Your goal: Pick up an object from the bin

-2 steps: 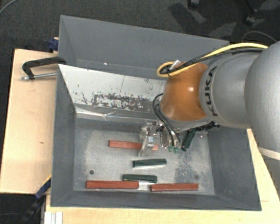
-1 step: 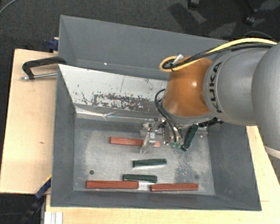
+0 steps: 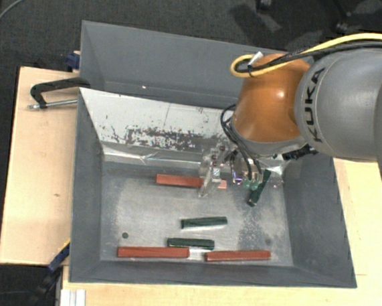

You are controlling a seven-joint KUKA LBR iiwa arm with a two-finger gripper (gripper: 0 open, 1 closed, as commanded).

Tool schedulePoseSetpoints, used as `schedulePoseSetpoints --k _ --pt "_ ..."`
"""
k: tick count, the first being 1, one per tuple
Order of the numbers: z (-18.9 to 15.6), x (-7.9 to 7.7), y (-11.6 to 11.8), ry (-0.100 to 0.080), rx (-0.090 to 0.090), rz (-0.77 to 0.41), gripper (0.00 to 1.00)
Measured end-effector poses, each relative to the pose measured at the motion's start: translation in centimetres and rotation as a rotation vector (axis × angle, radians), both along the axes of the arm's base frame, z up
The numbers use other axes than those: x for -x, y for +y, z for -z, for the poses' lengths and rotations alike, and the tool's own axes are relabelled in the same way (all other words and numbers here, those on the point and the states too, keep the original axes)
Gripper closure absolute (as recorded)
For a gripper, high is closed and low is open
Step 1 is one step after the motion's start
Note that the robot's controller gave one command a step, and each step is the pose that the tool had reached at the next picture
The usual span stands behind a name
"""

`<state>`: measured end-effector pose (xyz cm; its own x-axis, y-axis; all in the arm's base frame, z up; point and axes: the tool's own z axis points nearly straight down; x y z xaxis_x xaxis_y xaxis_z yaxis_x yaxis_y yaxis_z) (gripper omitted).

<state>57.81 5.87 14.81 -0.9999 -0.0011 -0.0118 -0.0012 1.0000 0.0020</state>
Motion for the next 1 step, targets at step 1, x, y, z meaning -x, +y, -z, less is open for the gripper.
schedulePoseSetpoints --k 1 --pt "-5.37 -0.26 0.08 -0.001 0.0 -0.001 1.0"
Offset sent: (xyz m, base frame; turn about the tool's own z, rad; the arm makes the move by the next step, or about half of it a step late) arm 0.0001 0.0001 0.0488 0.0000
